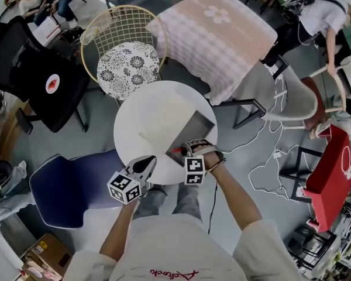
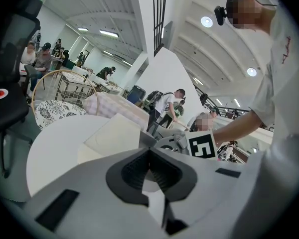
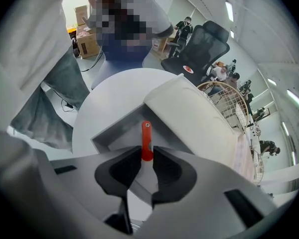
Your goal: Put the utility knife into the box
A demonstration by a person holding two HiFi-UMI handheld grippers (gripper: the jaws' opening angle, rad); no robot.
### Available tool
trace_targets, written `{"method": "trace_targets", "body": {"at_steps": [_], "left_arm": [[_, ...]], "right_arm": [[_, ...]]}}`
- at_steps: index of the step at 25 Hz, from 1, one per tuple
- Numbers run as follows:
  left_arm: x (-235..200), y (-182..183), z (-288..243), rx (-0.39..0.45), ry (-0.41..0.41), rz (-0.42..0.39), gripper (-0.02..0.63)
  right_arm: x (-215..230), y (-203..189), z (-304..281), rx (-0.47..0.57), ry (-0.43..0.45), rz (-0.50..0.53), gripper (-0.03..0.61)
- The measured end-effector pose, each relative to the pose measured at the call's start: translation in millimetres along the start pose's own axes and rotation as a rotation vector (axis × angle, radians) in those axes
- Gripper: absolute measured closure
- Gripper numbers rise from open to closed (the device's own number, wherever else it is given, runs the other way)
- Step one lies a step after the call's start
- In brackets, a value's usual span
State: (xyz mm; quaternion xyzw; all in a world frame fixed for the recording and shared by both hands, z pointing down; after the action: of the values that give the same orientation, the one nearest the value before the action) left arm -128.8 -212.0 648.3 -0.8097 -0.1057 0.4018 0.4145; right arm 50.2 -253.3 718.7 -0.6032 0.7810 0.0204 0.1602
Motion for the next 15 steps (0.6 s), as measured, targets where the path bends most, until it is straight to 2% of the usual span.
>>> {"method": "trace_targets", "body": {"at_steps": [11,15], "left_arm": [[2,6,8,0.007,0.006,-0.003,0.603],[3,5,9,0.008,0.009,-0.006,0.603]], "right_arm": [[6,-1,-29,-0.108,0.114,0.071,0.497],[6,-4,-38,-0.135,0.141,0.057,0.497]]}}
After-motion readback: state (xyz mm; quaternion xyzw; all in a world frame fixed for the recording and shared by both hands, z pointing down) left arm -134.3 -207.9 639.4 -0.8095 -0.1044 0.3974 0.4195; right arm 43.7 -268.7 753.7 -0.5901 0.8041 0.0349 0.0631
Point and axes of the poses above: the fingertips, and each gripper's own axes: z backward along the fingers, x to its right, y out of its top, the point moved 8 cm from there along z, backward along the fingers, and after that the axes turned 1 degree about z, right-handed, at the moved point
